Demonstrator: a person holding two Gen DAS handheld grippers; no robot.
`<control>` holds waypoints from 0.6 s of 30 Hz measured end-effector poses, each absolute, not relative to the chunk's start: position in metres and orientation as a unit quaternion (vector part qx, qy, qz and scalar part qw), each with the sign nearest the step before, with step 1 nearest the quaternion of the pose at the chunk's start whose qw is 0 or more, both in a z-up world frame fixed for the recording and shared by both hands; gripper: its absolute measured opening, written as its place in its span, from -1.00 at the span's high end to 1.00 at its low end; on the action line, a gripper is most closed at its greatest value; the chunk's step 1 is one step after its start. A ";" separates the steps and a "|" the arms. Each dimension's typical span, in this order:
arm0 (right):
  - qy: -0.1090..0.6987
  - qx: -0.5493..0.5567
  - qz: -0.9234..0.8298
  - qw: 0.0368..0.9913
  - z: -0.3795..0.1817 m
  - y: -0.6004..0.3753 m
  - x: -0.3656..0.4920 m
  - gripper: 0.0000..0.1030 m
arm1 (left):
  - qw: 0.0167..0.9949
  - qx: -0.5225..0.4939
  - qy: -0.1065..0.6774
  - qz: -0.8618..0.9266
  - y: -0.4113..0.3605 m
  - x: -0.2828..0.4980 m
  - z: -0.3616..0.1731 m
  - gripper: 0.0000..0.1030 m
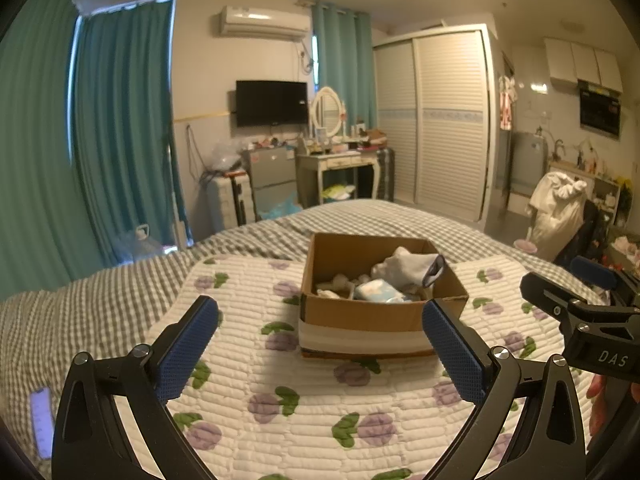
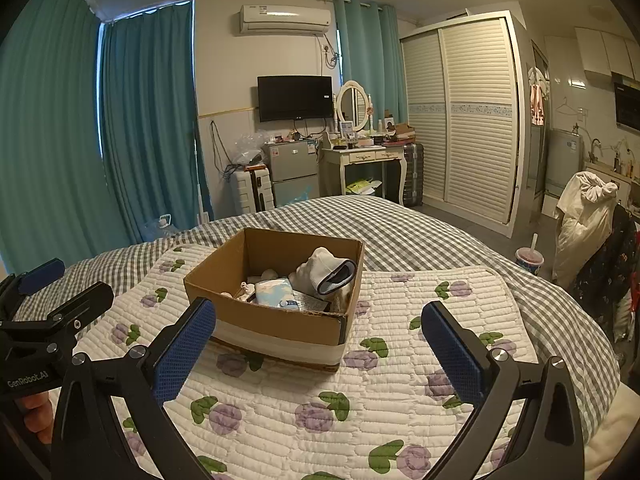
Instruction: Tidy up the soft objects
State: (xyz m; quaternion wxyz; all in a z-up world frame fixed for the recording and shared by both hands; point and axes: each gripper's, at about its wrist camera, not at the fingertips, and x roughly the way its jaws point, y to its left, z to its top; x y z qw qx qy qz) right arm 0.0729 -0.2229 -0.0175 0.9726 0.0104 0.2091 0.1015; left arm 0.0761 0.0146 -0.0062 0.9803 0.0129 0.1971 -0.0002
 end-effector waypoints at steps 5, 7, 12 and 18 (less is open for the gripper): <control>0.210 0.011 0.101 0.972 -0.018 -0.222 0.073 -1.00 | 0.980 0.013 0.197 -0.001 0.015 0.076 -0.006 -1.00; 0.210 0.011 0.102 0.972 -0.018 -0.223 0.073 -1.00 | 0.980 0.013 0.197 -0.001 0.015 0.075 -0.007 -1.00; 0.210 0.010 0.103 0.972 -0.018 -0.222 0.072 -1.00 | 0.980 0.015 0.196 0.001 0.015 0.075 -0.007 -1.00; 0.211 0.011 0.104 0.972 -0.019 -0.222 0.072 -1.00 | 0.980 0.014 0.197 0.001 0.017 0.075 -0.009 -1.00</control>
